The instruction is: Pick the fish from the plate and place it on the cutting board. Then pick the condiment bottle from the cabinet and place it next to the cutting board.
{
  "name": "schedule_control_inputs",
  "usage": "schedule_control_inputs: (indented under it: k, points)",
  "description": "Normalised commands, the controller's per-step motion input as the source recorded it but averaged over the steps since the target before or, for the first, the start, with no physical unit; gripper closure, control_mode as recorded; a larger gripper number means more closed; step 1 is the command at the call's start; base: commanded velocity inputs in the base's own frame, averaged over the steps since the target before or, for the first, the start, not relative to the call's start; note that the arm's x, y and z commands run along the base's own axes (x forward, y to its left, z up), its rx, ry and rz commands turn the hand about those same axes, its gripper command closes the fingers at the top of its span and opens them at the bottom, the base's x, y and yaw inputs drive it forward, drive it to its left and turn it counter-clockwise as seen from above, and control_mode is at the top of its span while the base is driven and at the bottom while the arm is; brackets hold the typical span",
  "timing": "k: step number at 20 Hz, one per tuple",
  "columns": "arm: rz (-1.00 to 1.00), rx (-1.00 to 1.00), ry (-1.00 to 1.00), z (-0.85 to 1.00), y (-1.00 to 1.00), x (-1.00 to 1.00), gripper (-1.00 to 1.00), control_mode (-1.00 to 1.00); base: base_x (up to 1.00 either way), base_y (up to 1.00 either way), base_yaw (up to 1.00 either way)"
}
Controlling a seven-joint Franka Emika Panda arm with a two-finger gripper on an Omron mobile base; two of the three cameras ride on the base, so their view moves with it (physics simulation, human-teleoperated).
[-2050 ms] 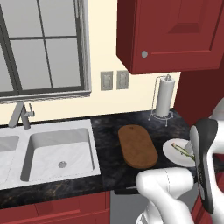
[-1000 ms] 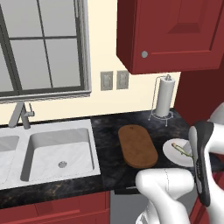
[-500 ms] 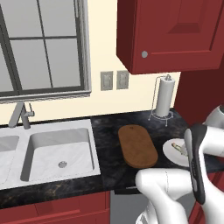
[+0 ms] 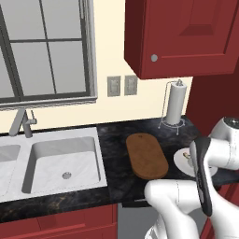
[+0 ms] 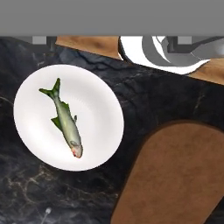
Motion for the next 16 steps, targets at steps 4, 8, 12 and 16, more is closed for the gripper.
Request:
schedule_control_inputs:
  k: [4,8,12,16]
  points:
    - [0.0,-0.01,0.0,-0.18,-0.1,0.2,-1.0,-1.0,0.0,0.0,0.0]
    - [0.0,0.0,0.0,-0.1,-0.13,0.21,-1.0,-1.0,0.0,0.0,0.0]
    - [0.0,0.0,0.0,-0.04,-0.15,0.19,-1.0,-1.0,0.0,0.0,0.0]
    - [0.0,0.0,0.0,-0.07,-0.12,0.14,-1.0,-1.0,0.0,0.0,0.0]
